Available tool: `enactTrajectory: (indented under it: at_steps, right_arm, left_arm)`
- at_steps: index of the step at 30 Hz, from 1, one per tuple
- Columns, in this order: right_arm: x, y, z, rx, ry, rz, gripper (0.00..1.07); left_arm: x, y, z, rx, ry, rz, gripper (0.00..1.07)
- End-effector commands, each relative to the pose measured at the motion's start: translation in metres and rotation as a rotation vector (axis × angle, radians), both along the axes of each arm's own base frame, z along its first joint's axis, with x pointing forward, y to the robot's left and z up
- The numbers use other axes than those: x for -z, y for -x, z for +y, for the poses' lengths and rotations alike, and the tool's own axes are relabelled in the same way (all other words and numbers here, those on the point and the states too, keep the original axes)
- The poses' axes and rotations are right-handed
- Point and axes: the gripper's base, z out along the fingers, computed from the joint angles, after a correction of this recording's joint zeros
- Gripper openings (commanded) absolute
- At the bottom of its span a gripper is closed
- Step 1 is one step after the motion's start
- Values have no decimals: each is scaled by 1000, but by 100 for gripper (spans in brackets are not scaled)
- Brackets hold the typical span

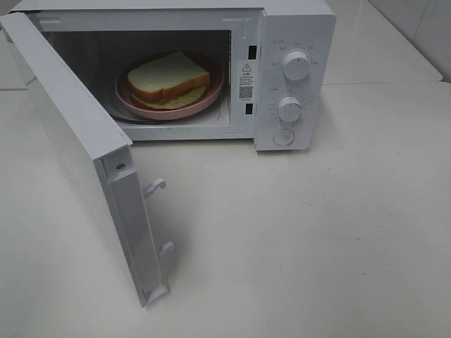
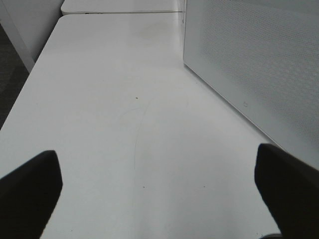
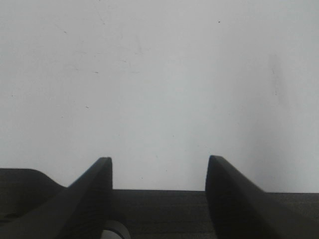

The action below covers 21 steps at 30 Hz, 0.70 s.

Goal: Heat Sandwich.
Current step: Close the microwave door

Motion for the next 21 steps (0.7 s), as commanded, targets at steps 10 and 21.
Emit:
enactTrajectory:
  at_steps: [10,21]
  right_arm:
    - [23,40,-3,-41,29,-140,57]
    - [32,68,-2,-45,-13,-371,57]
  left_arm:
    - [0,2,0,-8,3,-30,98]
    - [0,2,0,-8,3,-30,98]
